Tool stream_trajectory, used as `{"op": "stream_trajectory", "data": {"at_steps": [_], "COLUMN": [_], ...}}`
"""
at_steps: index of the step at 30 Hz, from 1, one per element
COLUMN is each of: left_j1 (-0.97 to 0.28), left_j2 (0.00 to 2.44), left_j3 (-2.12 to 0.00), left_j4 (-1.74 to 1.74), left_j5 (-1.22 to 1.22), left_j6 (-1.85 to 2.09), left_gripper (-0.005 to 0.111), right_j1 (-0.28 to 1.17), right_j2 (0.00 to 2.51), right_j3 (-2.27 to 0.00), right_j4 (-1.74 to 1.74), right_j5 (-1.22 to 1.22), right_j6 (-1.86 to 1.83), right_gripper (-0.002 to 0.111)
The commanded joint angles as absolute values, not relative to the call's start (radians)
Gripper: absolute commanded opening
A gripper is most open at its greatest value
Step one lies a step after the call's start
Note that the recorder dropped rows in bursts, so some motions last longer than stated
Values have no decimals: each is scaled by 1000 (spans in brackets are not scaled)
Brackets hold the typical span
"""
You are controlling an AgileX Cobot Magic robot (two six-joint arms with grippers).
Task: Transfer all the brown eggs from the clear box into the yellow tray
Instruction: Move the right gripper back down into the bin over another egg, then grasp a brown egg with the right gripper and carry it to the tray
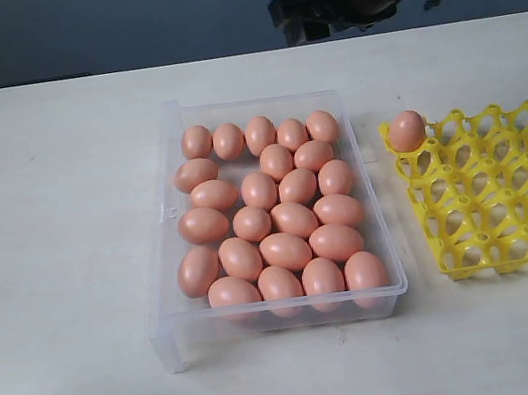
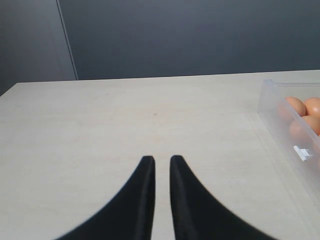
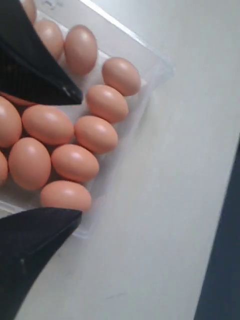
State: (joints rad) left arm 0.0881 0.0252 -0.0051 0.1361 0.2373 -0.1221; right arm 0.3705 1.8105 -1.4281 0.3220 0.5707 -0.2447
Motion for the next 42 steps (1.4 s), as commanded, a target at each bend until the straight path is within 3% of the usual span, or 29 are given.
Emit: {"op": "stream_trajectory", "data": {"at_steps": [1,12,33,36,42], "left_j1": [88,88,88,88,88], "left_j2": [26,26,26,26,26], "left_j3": [0,0,0,0,0], "left_j4": [136,136,136,136,136], "left_j5": [239,239,239,239,239], "left_j6": [-123,-123,-123,-123,-123], "left_gripper": [12,12,12,12,12], "right_j1": [443,513,513,513,513], "right_j2": [1934,2186,2279,2279,2275], "right_j3": [-1548,-1721,-1732,-1732,-1732], "right_j4": [275,114,142,144,159], "right_j5": [720,827,821,821,815], "right_j6": [-296,-291,-223,-223,-208], "right_gripper": [58,58,57,44,0]}}
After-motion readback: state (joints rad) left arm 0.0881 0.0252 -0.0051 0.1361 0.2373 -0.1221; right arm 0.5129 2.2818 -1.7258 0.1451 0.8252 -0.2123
